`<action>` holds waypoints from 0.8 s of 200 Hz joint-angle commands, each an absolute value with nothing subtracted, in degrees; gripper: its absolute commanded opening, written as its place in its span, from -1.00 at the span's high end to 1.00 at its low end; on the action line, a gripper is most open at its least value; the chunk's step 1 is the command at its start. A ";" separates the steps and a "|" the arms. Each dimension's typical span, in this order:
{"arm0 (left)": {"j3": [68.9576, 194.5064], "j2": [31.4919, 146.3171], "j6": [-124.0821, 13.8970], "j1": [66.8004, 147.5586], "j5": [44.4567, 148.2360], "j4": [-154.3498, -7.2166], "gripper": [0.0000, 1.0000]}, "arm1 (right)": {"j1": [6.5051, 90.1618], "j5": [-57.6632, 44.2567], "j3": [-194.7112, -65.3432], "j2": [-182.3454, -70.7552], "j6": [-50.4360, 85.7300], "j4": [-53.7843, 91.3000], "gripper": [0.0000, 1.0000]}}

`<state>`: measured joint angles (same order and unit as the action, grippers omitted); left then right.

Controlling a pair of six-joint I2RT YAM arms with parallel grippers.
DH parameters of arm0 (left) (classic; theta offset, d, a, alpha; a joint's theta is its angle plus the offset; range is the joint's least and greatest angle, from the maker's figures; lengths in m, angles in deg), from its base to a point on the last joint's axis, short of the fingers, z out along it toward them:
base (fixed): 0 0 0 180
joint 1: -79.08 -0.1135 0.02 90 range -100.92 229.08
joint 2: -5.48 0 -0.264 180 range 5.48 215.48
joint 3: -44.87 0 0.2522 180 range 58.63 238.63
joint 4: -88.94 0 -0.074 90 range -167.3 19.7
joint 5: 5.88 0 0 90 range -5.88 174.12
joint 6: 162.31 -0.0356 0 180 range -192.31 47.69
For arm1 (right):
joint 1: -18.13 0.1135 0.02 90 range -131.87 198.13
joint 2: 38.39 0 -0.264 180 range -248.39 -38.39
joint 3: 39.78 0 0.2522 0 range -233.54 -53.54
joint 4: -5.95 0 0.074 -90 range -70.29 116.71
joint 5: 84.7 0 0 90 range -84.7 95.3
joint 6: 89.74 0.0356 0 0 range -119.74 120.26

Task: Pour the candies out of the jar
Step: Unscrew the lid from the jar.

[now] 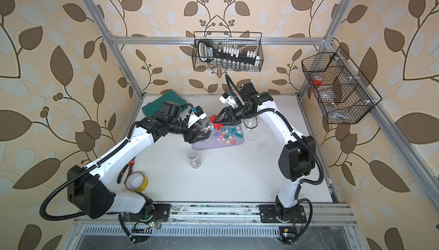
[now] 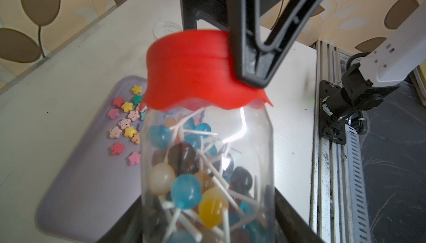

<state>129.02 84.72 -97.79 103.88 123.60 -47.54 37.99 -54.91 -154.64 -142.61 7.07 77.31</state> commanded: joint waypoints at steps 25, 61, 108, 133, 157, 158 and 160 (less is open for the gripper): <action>131.69 84.57 -94.37 103.61 134.55 -53.05 0.09 | 38.39 -57.58 -151.56 -139.65 -2.72 73.94 0.39; 133.22 85.87 -94.16 103.16 137.55 -52.08 0.11 | 38.26 -58.60 -148.72 -137.49 -5.83 71.20 0.43; 135.21 87.34 -94.35 102.90 141.62 -50.31 0.11 | 38.21 -61.00 -145.16 -134.71 -10.57 67.37 0.46; 136.94 88.49 -95.01 102.81 144.36 -48.00 0.11 | 38.21 -63.56 -142.79 -132.38 -15.22 65.19 0.45; 138.96 90.70 -96.04 102.81 147.36 -45.31 0.11 | 38.19 -63.77 -139.41 -130.23 -17.90 62.19 0.40; 139.00 90.76 -96.17 102.81 147.47 -45.22 0.11 | 38.22 -63.78 -139.32 -130.14 -17.92 62.18 0.40; 139.21 90.85 -96.32 102.81 147.72 -44.98 0.11 | 38.25 -63.78 -139.12 -130.08 -18.15 62.10 0.40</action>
